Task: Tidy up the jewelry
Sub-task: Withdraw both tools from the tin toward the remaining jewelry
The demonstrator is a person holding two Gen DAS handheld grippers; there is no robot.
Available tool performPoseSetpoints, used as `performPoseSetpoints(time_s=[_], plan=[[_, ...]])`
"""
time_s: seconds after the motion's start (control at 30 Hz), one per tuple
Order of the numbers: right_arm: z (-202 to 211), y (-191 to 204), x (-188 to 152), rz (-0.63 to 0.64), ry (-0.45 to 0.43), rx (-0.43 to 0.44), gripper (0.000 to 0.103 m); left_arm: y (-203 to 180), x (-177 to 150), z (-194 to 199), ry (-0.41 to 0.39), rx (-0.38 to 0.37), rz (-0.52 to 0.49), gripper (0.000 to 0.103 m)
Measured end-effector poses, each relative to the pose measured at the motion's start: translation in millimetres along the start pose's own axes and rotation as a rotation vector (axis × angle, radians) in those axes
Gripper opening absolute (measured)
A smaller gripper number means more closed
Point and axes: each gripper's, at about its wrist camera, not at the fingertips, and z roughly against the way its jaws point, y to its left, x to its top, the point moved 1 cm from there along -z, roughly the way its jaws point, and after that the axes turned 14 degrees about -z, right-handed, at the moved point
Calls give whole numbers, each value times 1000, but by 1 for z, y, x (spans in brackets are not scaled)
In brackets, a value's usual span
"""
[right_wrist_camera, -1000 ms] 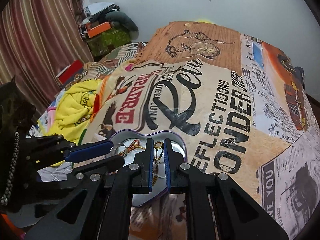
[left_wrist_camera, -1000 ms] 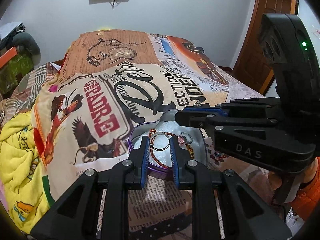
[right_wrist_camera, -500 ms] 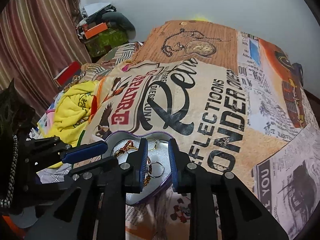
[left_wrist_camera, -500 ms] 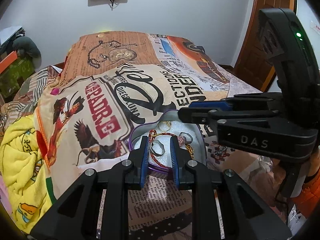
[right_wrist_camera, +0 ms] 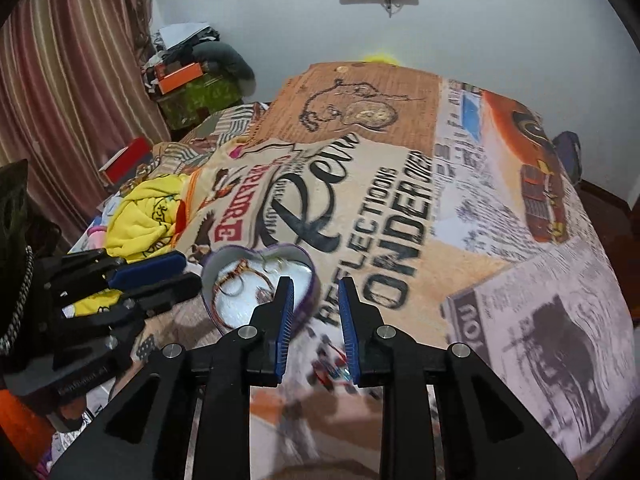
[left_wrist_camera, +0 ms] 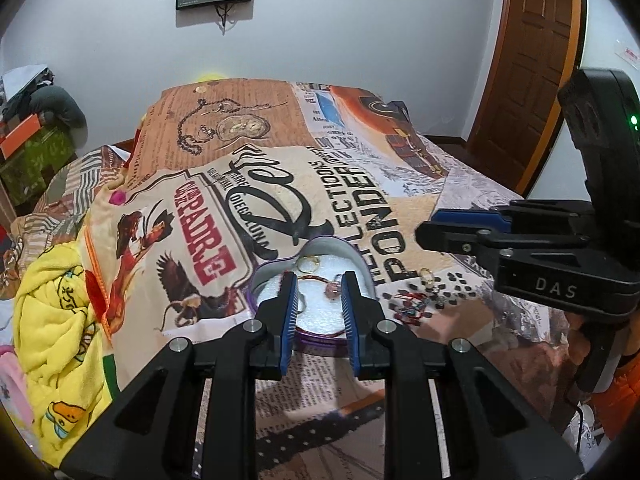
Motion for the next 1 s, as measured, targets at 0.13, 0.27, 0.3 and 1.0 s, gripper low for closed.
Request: performPoseSetpoints(time_s=[0.13,0.27,0.3,1.0], plan=[[10,-17,-8,-27,-11,-37,21,-13,3,0,4,-11,-11,21],[19,-34,-16,-50,-13,-73,21,-28,5,-5,14,-31,-22,21],[20,-39,-19,-57,-11,-84,21,-31,5,-7,19,-38,-24,21],[5,-82,-65,-68,132,-111,21,-78,-15,-79,190,-161,-45,21]])
